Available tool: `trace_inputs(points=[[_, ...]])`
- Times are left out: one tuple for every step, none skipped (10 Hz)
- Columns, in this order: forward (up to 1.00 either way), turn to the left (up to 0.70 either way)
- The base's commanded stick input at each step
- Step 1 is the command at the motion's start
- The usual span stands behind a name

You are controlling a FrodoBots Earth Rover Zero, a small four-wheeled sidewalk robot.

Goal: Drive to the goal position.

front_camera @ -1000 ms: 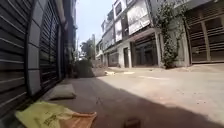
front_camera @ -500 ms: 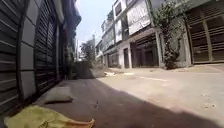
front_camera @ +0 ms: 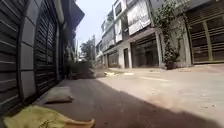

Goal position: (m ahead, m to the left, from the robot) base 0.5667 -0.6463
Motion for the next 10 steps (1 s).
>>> trace_inputs(points=[[0.00,-1.00],[0.00,-1.00],[0.00,-1.00],[0.00,-1.00],[0.00,-1.00],[0.00,-1.00],[0.00,-1.00],[0.00,-1.00],[0.00,-1.00],[0.00,-1.00]])
